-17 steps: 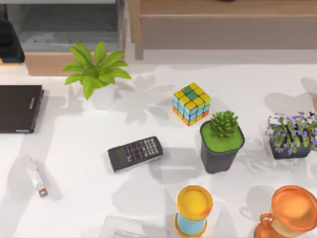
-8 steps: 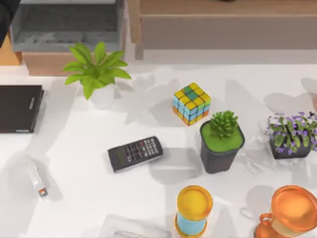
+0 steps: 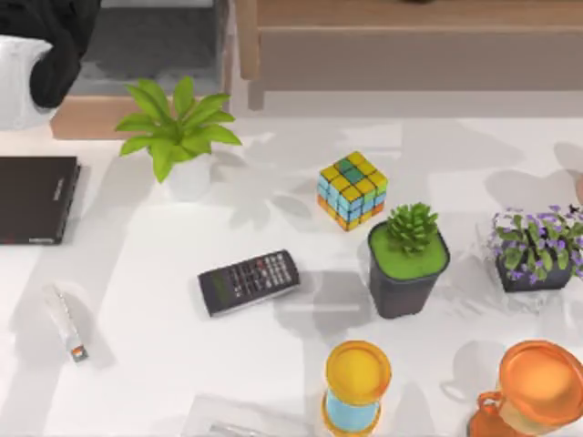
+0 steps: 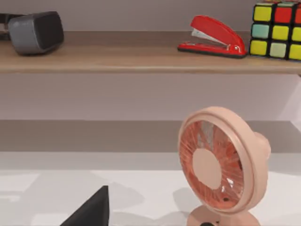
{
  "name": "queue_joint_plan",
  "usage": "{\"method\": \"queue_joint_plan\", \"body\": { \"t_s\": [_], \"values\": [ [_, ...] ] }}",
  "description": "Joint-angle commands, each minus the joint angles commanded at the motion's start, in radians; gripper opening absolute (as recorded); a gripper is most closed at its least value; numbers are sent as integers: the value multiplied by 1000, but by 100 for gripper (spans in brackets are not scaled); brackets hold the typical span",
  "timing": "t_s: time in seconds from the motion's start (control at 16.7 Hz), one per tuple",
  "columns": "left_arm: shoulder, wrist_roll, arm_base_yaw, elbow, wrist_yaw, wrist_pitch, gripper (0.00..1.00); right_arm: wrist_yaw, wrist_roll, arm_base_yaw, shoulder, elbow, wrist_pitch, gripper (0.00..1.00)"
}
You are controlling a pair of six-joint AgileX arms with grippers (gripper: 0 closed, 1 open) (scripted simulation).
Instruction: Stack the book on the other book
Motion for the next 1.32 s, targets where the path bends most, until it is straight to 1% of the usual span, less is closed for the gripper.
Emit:
{"method": "queue_joint_plan", "body": {
  "t_s": [0.42, 0.84, 1.08, 1.32],
  "values": [
    [10, 0, 4, 8, 1, 1, 100, 0, 0, 0, 0, 0, 0, 100],
    [108, 0, 11, 147, 12, -38, 100, 0, 0, 0, 0, 0, 0, 100],
    [114, 0, 11, 156, 13, -41, 100, 0, 0, 0, 0, 0, 0, 100],
    [114, 0, 11, 156, 13, -41, 70, 0, 0, 0, 0, 0, 0, 100]
  ]
}}
